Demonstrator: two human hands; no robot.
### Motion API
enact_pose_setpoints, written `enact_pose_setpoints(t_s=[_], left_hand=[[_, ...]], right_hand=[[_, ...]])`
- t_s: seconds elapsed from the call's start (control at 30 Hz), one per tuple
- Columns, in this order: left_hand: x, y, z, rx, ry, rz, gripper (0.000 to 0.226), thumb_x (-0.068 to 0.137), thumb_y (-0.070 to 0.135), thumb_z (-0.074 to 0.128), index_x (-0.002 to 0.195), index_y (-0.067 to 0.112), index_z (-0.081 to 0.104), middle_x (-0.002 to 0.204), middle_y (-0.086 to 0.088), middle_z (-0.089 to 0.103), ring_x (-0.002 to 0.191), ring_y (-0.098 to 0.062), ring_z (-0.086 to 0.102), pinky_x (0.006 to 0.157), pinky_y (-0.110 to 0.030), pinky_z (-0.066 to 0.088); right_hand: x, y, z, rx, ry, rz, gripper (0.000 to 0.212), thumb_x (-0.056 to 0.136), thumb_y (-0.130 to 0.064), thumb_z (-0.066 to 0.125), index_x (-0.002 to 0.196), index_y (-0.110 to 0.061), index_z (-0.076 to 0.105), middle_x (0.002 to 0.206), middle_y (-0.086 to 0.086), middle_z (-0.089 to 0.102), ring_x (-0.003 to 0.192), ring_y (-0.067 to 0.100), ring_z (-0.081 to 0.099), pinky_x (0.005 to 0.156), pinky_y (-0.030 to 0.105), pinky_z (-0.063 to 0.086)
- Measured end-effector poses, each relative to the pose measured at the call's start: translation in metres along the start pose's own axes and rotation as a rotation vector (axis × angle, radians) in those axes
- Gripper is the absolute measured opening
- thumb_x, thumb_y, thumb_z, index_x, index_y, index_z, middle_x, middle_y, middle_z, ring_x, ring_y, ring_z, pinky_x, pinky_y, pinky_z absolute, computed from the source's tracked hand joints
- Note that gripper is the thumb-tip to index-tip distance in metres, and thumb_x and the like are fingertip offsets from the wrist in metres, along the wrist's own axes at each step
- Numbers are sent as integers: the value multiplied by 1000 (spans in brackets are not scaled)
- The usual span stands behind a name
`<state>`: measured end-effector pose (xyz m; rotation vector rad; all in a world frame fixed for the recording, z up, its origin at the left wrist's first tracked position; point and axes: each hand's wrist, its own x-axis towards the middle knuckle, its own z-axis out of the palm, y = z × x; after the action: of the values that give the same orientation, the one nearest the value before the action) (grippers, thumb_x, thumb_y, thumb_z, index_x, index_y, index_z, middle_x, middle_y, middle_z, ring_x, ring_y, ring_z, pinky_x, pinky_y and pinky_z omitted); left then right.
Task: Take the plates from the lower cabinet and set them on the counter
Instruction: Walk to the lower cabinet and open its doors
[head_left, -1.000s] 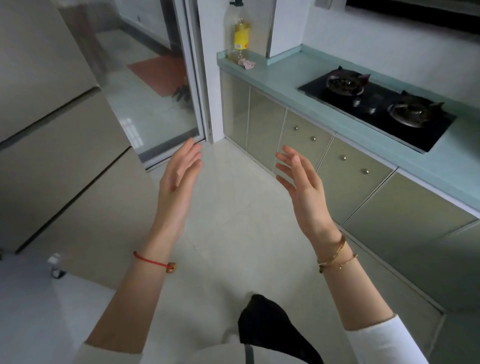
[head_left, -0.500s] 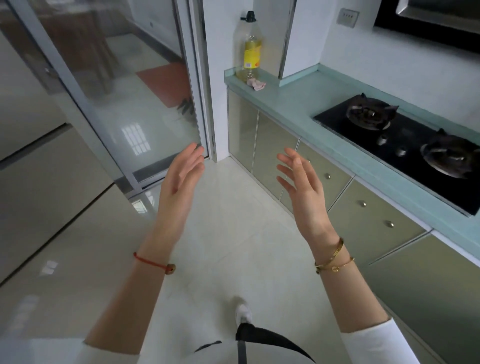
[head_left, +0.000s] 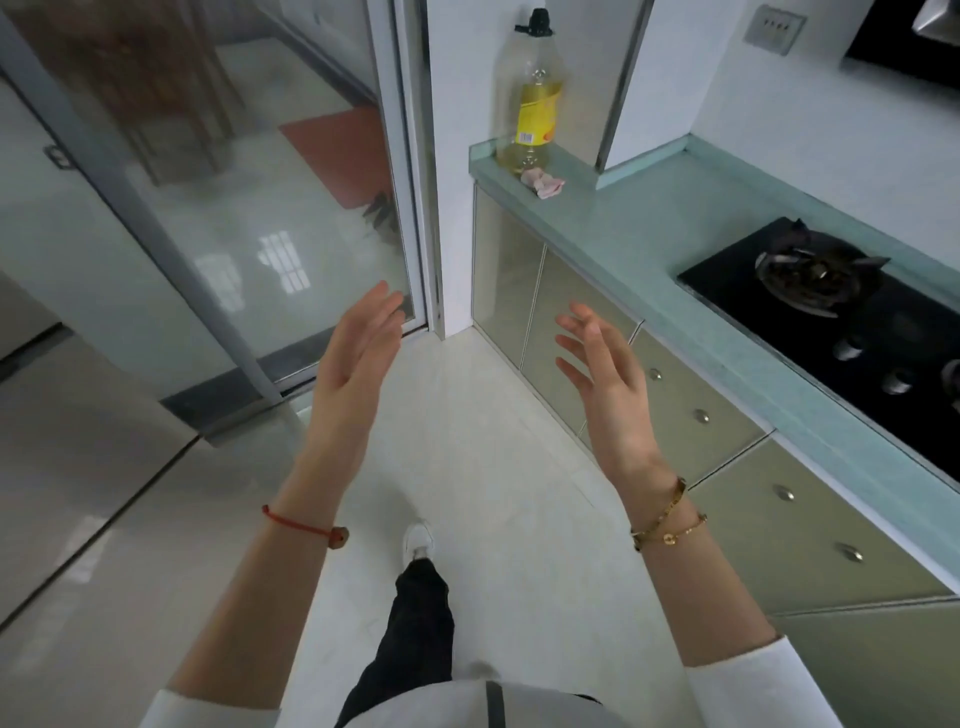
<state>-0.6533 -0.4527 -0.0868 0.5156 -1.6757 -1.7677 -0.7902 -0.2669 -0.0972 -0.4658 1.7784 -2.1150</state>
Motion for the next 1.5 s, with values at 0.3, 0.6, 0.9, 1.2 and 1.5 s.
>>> enact_pose_setpoints(t_s=[0.3, 0.6, 0.9, 1.2, 1.5], left_hand=[[190, -21, -13, 7, -101, -26, 44, 96, 32, 59, 139, 26, 54, 137, 11, 61, 131, -7, 54, 114, -40, 40], [339, -44, -9, -9, -225, -134, 39, 100, 18, 57, 139, 20, 54, 136, 7, 62, 130, -8, 55, 113, -41, 42], [451, -79, 41, -2, -346, -188, 45, 95, 24, 58, 140, 19, 53, 137, 5, 62, 132, -12, 54, 113, -42, 42], [534, -104, 90, 22, -408, -245, 49, 89, 31, 60, 137, 20, 56, 132, 6, 65, 128, -11, 58, 112, -41, 44], [597, -130, 103, 69, -553, -297, 43, 90, 31, 59, 133, 24, 59, 130, 7, 66, 128, -12, 58, 112, -41, 43]], right_hand=[[159, 28, 67, 41, 97, -16, 32, 100, -34, 46, 127, -23, 60, 125, -5, 66, 118, 13, 60, 103, 33, 47], [275, 47, 106, 30, 239, 15, 30, 101, -33, 46, 126, -26, 60, 125, -5, 65, 120, 15, 59, 102, 33, 47], [381, 62, 92, 9, 345, 25, 31, 102, -28, 44, 129, -22, 59, 125, -4, 65, 117, 13, 59, 103, 32, 47], [463, 69, 76, -16, 411, 72, 32, 102, -26, 43, 131, -18, 57, 124, -4, 64, 114, 10, 60, 102, 33, 46], [507, 84, 84, -17, 544, 89, 28, 102, -25, 43, 127, -23, 58, 123, -3, 64, 114, 13, 59, 102, 33, 46]])
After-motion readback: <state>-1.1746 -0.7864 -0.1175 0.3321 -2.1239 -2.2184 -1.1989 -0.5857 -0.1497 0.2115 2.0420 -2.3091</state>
